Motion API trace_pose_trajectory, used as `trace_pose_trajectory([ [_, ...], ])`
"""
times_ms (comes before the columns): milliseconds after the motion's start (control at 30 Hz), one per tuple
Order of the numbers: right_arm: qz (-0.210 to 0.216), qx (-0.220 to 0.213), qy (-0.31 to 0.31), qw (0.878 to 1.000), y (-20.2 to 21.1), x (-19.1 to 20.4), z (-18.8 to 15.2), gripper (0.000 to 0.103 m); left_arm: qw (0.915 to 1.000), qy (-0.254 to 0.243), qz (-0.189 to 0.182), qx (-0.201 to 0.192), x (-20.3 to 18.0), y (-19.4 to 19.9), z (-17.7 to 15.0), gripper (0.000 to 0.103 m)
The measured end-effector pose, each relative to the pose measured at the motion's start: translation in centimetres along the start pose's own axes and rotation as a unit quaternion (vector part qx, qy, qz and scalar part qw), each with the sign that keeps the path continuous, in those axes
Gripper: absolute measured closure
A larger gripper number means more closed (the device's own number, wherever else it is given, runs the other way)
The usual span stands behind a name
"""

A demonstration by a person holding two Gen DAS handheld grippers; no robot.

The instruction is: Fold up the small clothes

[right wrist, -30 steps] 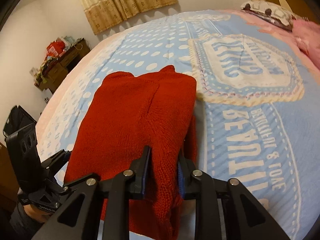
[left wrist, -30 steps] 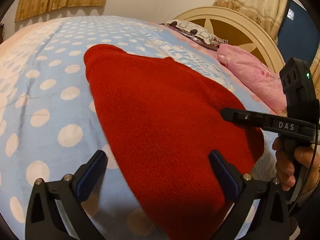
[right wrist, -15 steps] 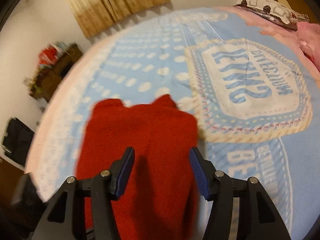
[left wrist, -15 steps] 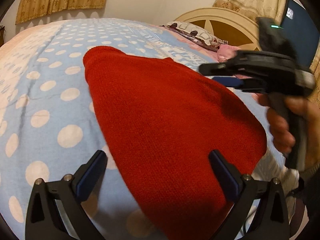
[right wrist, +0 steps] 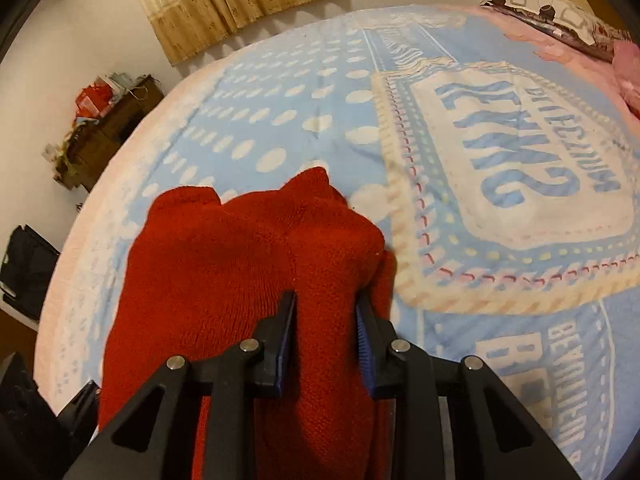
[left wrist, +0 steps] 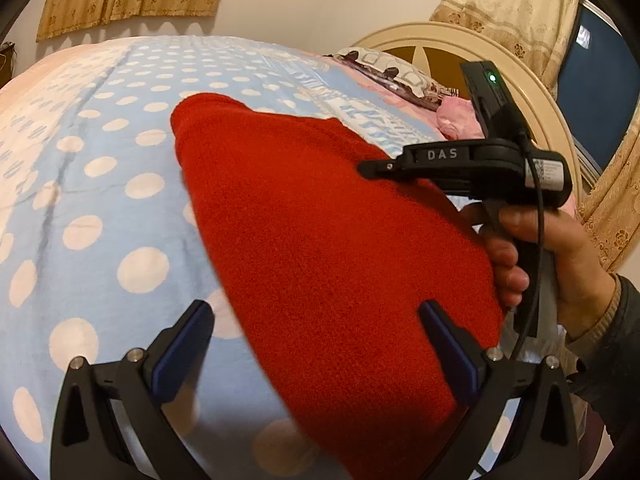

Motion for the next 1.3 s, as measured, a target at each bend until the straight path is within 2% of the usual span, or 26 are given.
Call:
trace_pose_trajectory([
  [67, 0.008, 0.004, 0.001, 1.000, 0.4, 0.1, -0.1, 0.066, 1.0000, -0.001, 0.001, 0.001, -0.1, 0.0, 0.0, 0.000],
  [100, 0.011, 0.005, 0.000, 1.000, 0.7, 0.0, -0.2, 0.058, 1.0000, -0.002, 0.001, 0.001, -0.1, 0.0, 0.0, 0.000],
  [133, 0.012, 0.006, -0.003, 1.000, 1.0, -0.2, -0.2, 0.045, 1.0000, -0.002, 0.002, 0.000, -0.1, 0.0, -0.1, 0.000],
  [200, 0.011, 0.003, -0.016, 1.000, 1.8, -1.2, -0.2, 0.039, 1.0000, -0.002, 0.002, 0.000, -0.1, 0.0, -0.1, 0.000],
  [367, 0.039, -0.005, -0.027, 0.999, 2.7, -2.2, 0.2, 0.039, 1.0000, 0.002, -0.005, 0.002, 0.0, -0.1, 0.0, 0.000],
  [500, 0.073, -0.013, -0.034, 0.997, 2.8, -2.1, 0.7, 0.039, 0.9986, 0.027, -0.043, -0.010, 0.7, 1.0, -0.1, 0.000],
  [633, 0.092, -0.018, -0.039, 0.995, 2.2, -2.3, 1.2, 0.039, 0.9959, 0.062, -0.060, -0.027, 1.6, 1.5, 0.0, 0.000],
  [800, 0.123, -0.007, -0.059, 0.991, 0.8, -2.8, 1.3, 0.039, 0.9986, 0.036, -0.037, -0.015, 0.7, 0.8, -0.2, 0.000],
  [900, 0.144, -0.007, -0.058, 0.988, 0.3, -2.5, 1.3, 0.039, 0.9984, 0.035, -0.043, -0.012, 0.5, 0.5, -0.1, 0.000],
  [1200, 0.163, -0.005, -0.035, 0.986, -1.1, -1.0, 1.6, 0.039, 0.9990, 0.017, -0.040, -0.003, 0.0, 0.8, -0.4, 0.000],
  [1300, 0.170, -0.008, -0.043, 0.984, -1.3, -1.3, 1.5, 0.043, 0.9991, 0.015, -0.040, 0.001, -0.1, 0.5, -0.4, 0.000],
])
Point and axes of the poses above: each gripper's, at about its wrist camera, not at the fingertips, and y roughly against the way its jaws point, x to its left, z to its top, the point moved 9 cm from there along -y, roughly the way its jaws point, and after that the axes turned 1 degree about -z, right-handed, at the moved point
